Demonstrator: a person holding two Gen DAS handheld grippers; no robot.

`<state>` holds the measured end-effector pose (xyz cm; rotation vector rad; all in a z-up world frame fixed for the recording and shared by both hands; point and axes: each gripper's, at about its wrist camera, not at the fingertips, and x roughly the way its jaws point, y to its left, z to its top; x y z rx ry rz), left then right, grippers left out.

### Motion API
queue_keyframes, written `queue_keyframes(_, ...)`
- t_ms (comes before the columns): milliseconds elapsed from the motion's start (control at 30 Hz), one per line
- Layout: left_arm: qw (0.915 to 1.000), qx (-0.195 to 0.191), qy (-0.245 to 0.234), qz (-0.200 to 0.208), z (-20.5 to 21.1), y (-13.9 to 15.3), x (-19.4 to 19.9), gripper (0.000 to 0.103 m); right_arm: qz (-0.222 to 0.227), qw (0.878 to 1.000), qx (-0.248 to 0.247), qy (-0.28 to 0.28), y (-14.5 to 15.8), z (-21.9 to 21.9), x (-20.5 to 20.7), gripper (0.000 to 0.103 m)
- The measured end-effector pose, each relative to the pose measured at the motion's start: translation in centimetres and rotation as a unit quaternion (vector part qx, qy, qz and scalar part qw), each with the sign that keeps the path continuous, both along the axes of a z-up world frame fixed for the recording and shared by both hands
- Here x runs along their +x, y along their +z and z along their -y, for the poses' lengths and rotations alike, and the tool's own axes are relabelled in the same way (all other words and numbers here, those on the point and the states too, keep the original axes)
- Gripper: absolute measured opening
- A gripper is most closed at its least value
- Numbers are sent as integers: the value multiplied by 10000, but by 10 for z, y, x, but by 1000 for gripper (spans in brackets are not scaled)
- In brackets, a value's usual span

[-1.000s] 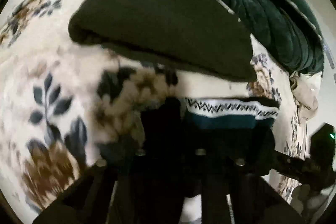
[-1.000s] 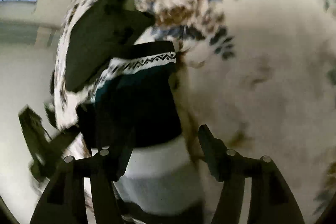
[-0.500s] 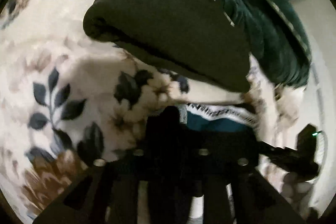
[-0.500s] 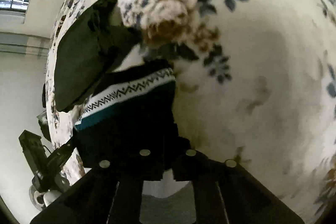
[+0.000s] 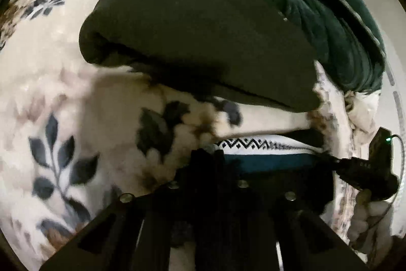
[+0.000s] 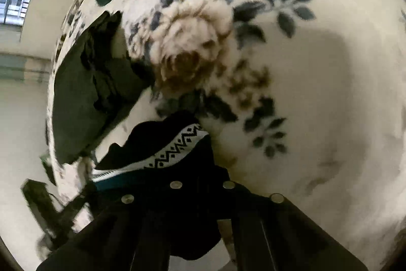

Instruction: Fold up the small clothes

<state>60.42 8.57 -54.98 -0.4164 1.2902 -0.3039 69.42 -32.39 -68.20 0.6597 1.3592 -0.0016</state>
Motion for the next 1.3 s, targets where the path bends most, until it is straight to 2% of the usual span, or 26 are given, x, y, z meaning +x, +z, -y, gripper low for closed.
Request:
queue_keyframes(33,10000,-73,13,26,-2,5,-4,14,-27,10000,-66,26,4,-1,-1,9)
queue_keyframes(67,9999,-134,46,90,-6,15,-11,19,-61,9999,-82,66,11,-1,-6,19)
queue_keyframes(100,9995,-282,89,142,-10,23,-21,24,-26,9999,-18,113,17,0,-14,37)
queue_keyframes(167,9983,-551,166,101,-13,29,-43,27,59,9996,220,191,31,5,-39,51)
queue_keyframes(267,9961,-838,117,-263,-1,15,-63,27,-230,9976,578,319,28,3,-75,51)
queue_keyframes(300,9966,-746,28,-354,9,7,-67,26,-375,9953,834,320,21,-1,-86,51)
queue_keyframes(333,9980,-569,-23,-277,15,4,-69,24,-466,9935,1000,294,15,-5,-93,51)
queue_keyframes(367,9991,-406,-61,-111,20,4,-71,18,-511,9915,1177,237,9,-9,-100,49)
queue_keyframes(400,9996,-259,-73,18,21,6,-72,6,-432,9910,1256,154,6,-11,-105,24)
queue_keyframes(433,9997,-160,-100,149,21,8,-72,6,-347,9916,1247,73,5,-14,-109,13)
queue_keyframes(500,9997,-165,-53,190,17,8,-70,5,-271,9952,942,-37,7,-12,-110,6)
queue_keyframes(633,9998,-132,-131,121,20,-3,-68,6,-198,9979,590,-171,8,-8,-108,2)
queue_keyframes(733,9991,-418,47,-7,12,9,-74,14,-214,9968,754,-123,12,-10,-110,4)
queue_keyframes(767,9988,-488,86,-17,11,14,-78,22,-201,9964,818,-112,16,-11,-108,6)
queue_keyframes(800,9982,-588,92,18,7,24,-88,32,-197,9955,928,-68,20,-8,-113,15)
queue_keyframes(833,9981,-605,60,85,6,35,-100,38,-176,9942,1057,4,27,-6,-120,25)
queue_keyframes(867,9982,-579,19,144,5,44,-112,51,-141,9939,1092,75,35,-4,-129,49)
queue_keyframes(900,9983,-552,-17,171,4,52,-126,58,-109,9941,1069,158,42,-1,-141,56)
queue_keyframes(1000,9986,-516,113,8,-8,66,-181,58,-258,9938,984,459,55,1,-182,56)
queue_keyframes(1067,9980,-547,243,-219,-16,68,-222,58,-476,9922,1025,525,56,2,-216,56)
queue_keyframes(1133,9978,-386,392,-383,-21,69,-262,58,-709,9898,1084,592,52,2,-250,56)
queue_keyframes(1300,9933,-136,586,-987,-19,43,-359,58,-1171,9834,1147,773,39,-3,-342,56)
